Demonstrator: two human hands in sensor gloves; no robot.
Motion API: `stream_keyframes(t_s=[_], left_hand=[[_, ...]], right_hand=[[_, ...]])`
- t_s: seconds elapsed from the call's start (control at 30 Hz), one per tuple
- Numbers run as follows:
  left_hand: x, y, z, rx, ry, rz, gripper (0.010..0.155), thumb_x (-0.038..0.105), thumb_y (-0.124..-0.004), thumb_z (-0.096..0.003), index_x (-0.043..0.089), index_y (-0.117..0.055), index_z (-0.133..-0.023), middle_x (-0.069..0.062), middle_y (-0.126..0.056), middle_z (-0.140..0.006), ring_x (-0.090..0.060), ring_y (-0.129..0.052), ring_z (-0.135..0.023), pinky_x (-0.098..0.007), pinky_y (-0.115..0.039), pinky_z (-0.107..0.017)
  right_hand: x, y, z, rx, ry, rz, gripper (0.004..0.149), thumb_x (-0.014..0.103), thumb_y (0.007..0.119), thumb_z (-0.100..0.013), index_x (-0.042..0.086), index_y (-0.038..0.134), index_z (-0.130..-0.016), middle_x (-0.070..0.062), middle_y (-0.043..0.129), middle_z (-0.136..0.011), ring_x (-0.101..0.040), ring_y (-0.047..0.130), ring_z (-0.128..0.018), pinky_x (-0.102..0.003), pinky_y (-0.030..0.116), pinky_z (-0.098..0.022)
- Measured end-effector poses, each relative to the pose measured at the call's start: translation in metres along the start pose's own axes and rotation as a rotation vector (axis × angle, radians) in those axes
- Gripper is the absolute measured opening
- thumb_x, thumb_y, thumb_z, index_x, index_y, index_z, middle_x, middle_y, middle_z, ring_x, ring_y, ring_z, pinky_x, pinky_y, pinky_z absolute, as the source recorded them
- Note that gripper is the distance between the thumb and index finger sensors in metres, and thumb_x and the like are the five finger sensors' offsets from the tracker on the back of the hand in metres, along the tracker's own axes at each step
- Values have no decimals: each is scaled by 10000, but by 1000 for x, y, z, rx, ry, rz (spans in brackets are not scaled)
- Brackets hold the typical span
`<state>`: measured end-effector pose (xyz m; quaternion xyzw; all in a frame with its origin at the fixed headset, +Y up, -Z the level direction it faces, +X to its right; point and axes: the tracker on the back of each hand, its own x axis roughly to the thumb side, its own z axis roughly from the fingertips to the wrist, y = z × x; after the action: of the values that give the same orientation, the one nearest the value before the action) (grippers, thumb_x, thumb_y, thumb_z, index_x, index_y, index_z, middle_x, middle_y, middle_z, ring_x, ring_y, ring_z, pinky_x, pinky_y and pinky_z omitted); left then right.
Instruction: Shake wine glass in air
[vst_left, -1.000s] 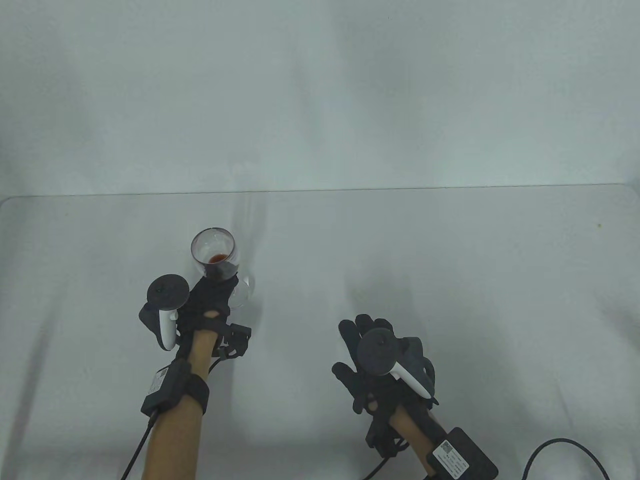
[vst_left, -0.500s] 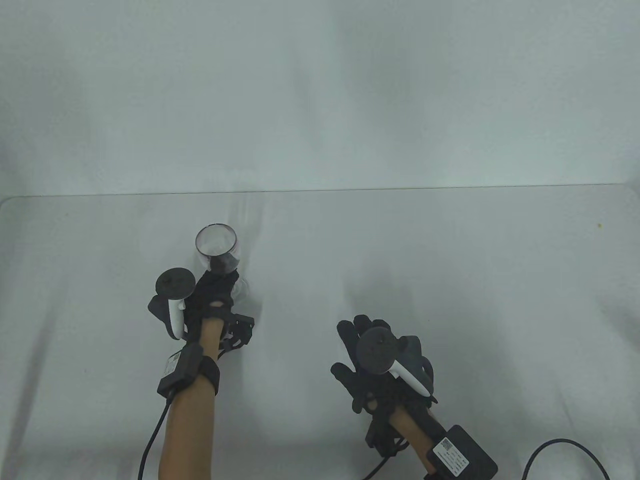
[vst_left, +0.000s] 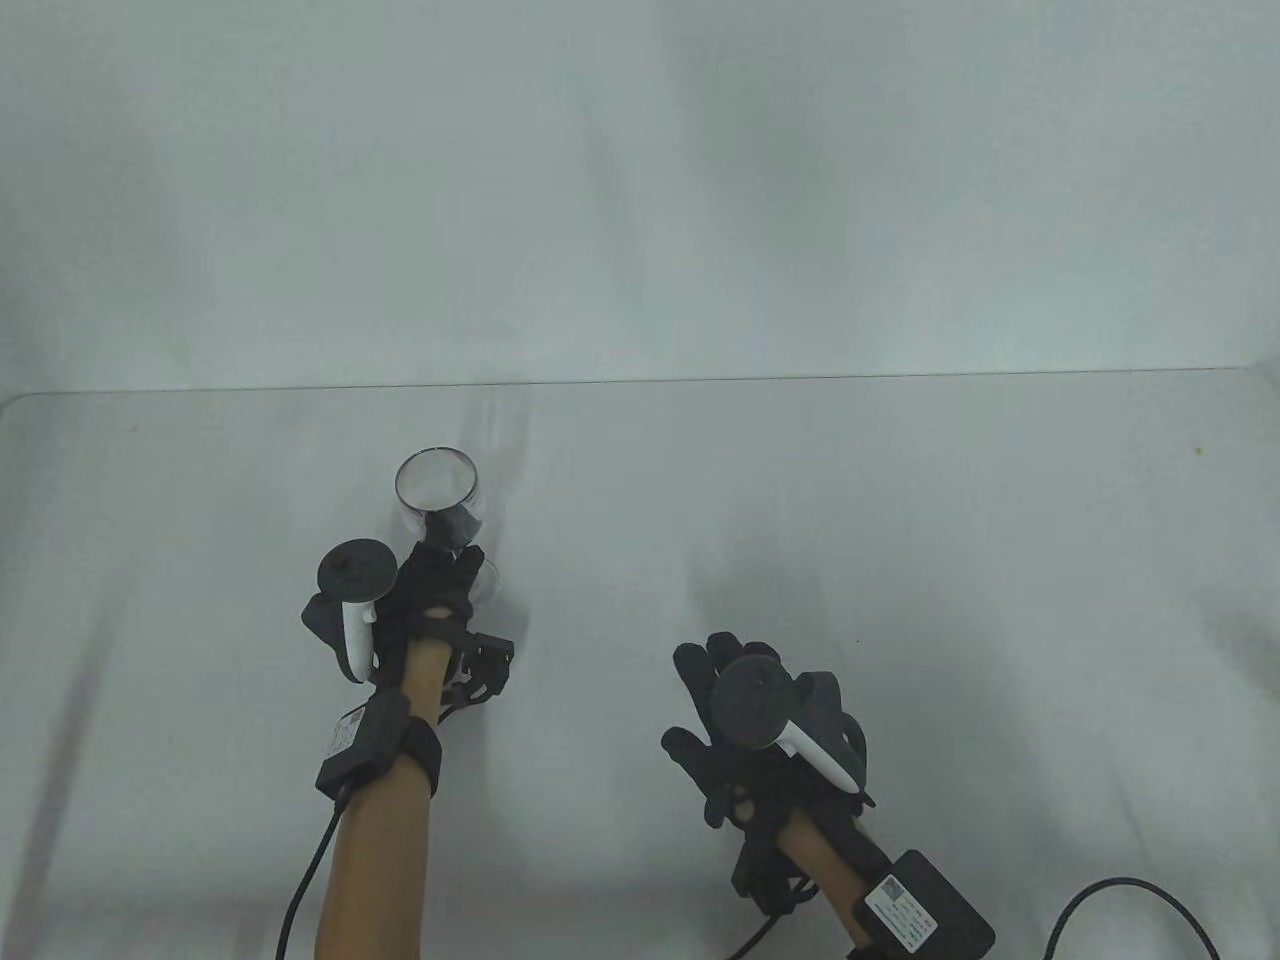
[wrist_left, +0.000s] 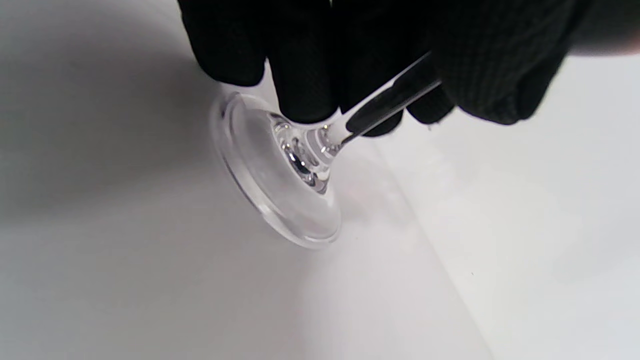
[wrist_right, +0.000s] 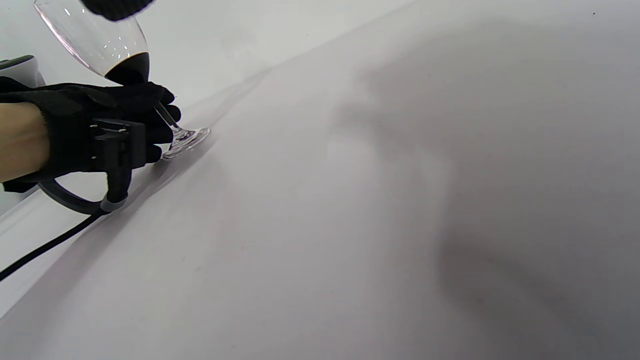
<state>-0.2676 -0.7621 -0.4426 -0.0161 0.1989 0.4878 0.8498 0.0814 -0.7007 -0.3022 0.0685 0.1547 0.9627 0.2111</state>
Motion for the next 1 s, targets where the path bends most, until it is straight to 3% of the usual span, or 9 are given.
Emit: stream_keyframes(t_s=[0.3, 0.53, 0.77, 1.0], left_hand=[[1, 37, 43, -46, 35, -81, 780, 502, -834, -418, 304, -458, -1073, -7, -484, -1150, -321, -498, -1102, -561, -498, -765], [12, 57, 105, -66, -84, -301, 813, 521, -810, -429, 288, -398, -1090, -27, -396, -1169, -353, -399, -1114, -590, -422, -766], [28, 49, 151, -120, -191, -431, 866, 550, -791, -431, 281, -315, -1102, -36, -281, -1183, -383, -259, -1120, -641, -309, -757], [41, 13, 185, -196, -330, -582, 881, 594, -746, -441, 304, -249, -1108, -22, -201, -1195, -390, -168, -1125, -683, -224, -735]], right_hand=[[4, 0, 3, -13, -12, 10, 763, 617, 604, -378, 408, 155, -958, 88, 89, -1103, -330, 150, -1081, -655, 256, -711], [4, -1, 4, -31, -2, 13, 762, 616, 604, -378, 409, 154, -958, 87, 94, -1104, -329, 153, -1082, -655, 256, -711], [1, -1, 4, -45, 21, 5, 762, 612, 607, -377, 410, 154, -956, 89, 92, -1103, -329, 149, -1082, -655, 251, -713], [1, -1, 5, -68, 27, 20, 763, 611, 609, -376, 411, 153, -955, 91, 89, -1102, -327, 140, -1081, -655, 245, -713]])
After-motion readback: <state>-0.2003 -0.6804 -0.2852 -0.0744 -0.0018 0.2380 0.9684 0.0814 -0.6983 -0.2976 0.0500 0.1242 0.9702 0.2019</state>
